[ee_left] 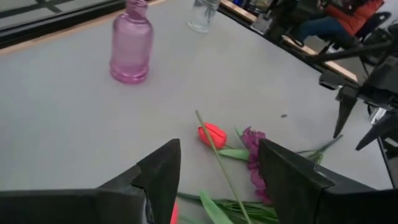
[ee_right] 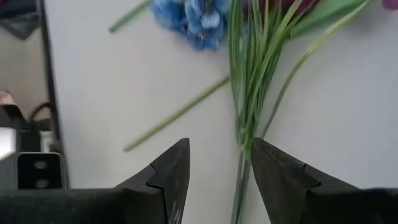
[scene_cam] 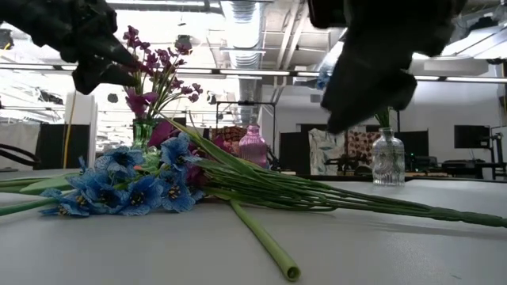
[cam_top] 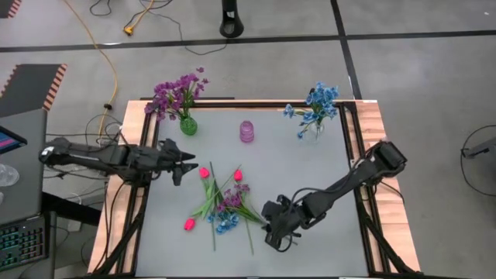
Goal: Sort flowers into vase by color
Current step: Put the purple flowers into the green vase
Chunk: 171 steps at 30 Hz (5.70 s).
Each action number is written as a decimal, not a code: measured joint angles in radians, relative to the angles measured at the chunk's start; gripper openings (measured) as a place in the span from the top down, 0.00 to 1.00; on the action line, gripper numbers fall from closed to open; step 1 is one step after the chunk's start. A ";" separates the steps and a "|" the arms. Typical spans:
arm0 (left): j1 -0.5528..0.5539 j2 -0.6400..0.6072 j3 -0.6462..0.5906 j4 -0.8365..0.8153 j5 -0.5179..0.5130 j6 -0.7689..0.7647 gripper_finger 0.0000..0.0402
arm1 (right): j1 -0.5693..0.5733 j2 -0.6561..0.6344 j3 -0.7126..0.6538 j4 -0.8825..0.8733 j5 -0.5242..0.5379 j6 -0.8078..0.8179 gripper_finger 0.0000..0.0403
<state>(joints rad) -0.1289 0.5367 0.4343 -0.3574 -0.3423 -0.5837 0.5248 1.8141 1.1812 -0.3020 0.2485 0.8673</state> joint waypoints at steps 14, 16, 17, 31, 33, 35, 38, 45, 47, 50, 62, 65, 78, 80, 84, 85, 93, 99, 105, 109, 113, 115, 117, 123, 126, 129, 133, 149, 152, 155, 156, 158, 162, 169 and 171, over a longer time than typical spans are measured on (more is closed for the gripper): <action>-0.135 0.262 0.000 0.309 -0.040 0.041 0.51 | -0.002 0.095 0.000 -0.012 -0.012 0.000 0.51; -0.149 0.290 0.000 0.332 -0.040 0.044 0.51 | -0.002 0.107 0.000 -0.012 -0.013 -0.001 0.51; -0.154 0.304 0.000 0.345 -0.040 0.046 0.51 | -0.003 0.114 0.000 -0.012 -0.013 -0.002 0.51; -0.222 0.453 0.000 0.488 -0.036 0.085 0.51 | -0.023 0.138 -0.001 -0.042 -0.015 -0.003 0.66; -0.233 0.466 0.000 0.515 -0.038 0.095 0.51 | -0.029 0.138 -0.006 -0.042 -0.015 -0.003 0.73; -0.241 0.481 0.000 0.542 -0.036 0.105 0.51 | -0.032 0.137 -0.007 -0.045 -0.016 -0.002 0.80; -0.251 0.495 0.000 0.562 -0.037 0.106 0.51 | -0.040 0.137 -0.007 -0.043 -0.020 -0.001 0.90; -0.268 0.494 0.000 0.600 -0.038 0.141 0.51 | -0.064 0.134 -0.007 -0.041 -0.046 -0.001 0.94; -0.272 0.483 0.000 0.639 -0.038 0.178 0.51 | -0.071 0.126 -0.004 -0.050 -0.050 -0.002 0.94; -0.273 0.459 0.000 0.670 -0.037 0.230 0.51 | -0.086 0.106 0.005 -0.074 -0.051 -0.029 0.94; -0.273 0.290 0.000 0.662 -0.031 0.301 0.51 | -0.135 -0.174 0.008 -0.137 0.056 -0.167 0.94; -0.273 0.273 0.000 0.664 -0.024 0.316 0.51 | -0.142 -0.236 0.008 -0.112 0.125 -0.224 0.94; -0.273 0.283 0.000 0.776 -0.038 0.388 0.51 | -0.206 -0.308 0.010 0.319 0.276 -0.665 0.93; -0.274 0.283 0.000 0.827 -0.038 0.438 0.51 | -0.217 -0.302 0.009 0.360 0.275 -0.704 0.93; -0.273 0.284 0.000 0.913 -0.056 0.527 0.51 | -0.237 -0.271 0.010 0.459 0.272 -0.729 0.93; -0.273 0.285 0.000 0.938 -0.064 0.549 0.51 | -0.239 -0.259 0.008 0.481 0.261 -0.745 0.93; -0.262 0.347 0.000 1.067 -0.116 0.648 0.51 | -0.263 -0.154 0.009 0.736 0.201 -0.877 0.93; -0.245 0.403 0.000 1.099 -0.110 0.650 0.51 | -0.265 -0.086 0.009 0.883 0.141 -0.959 0.93; -0.244 0.444 0.000 1.165 -0.064 0.686 0.51 | -0.268 -0.057 0.011 0.947 0.138 -0.973 0.92; -0.244 0.466 0.000 1.213 -0.047 0.701 0.51 | -0.273 -0.057 0.011 0.962 0.138 -0.973 0.92; -0.243 0.499 0.000 1.278 -0.045 0.705 0.51 | -0.275 -0.058 0.011 0.988 0.134 -0.973 0.92; -0.241 0.522 0.002 1.313 -0.039 0.705 0.51 | -0.277 -0.058 0.011 0.984 0.131 -0.973 0.92; -0.235 0.547 0.018 1.318 -0.039 0.705 0.51 | -0.278 -0.058 0.011 0.981 0.118 -0.973 0.92; -0.212 0.622 0.086 1.316 -0.039 0.707 0.51 | -0.278 -0.058 0.011 0.983 0.093 -0.973 0.92; -0.210 0.629 0.106 1.317 -0.038 0.722 0.51 | -0.278 -0.058 0.011 0.984 0.092 -0.973 0.92; -0.210 0.623 0.109 1.316 -0.038 0.721 0.52 | -0.278 -0.058 0.011 0.983 0.092 -0.973 0.92; -0.210 0.621 0.109 1.317 -0.038 0.717 0.61 | -0.279 -0.058 0.011 0.983 0.093 -0.973 0.92; -0.210 0.621 0.109 1.316 -0.059 0.717 0.96 | -0.288 -0.058 0.011 0.983 0.092 -0.970 0.83; -0.210 0.621 0.109 1.310 -0.078 0.716 0.97 | -0.289 -0.059 0.011 0.983 0.092 -0.970 0.75; -0.210 0.618 0.109 1.305 -0.086 0.715 0.98 | -0.291 -0.072 0.011 0.955 0.103 -0.971 0.66; -0.210 0.610 0.109 1.290 -0.090 0.714 0.99 | -0.291 -0.080 0.011 0.937 0.116 -0.971 0.63; -0.207 0.583 0.109 1.251 -0.104 0.714 0.99 | -0.291 -0.101 0.011 0.890 0.145 -0.972 0.57; -0.200 0.487 0.108 1.084 -0.192 0.702 0.99 | -0.289 -0.144 0.011 0.782 0.169 -0.972 0.48; -0.170 0.294 0.106 0.803 -0.361 0.732 0.99 | -0.276 -0.170 0.011 0.652 0.172 -0.950 0.44; -0.150 0.244 0.093 0.767 -0.408 0.768 0.99 | -0.276 -0.170 0.011 0.645 0.172 -0.938 0.44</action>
<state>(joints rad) -0.2791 0.7809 0.5273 0.4097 -0.7499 0.1842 0.2489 1.6444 1.1923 0.3433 0.4206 -0.0705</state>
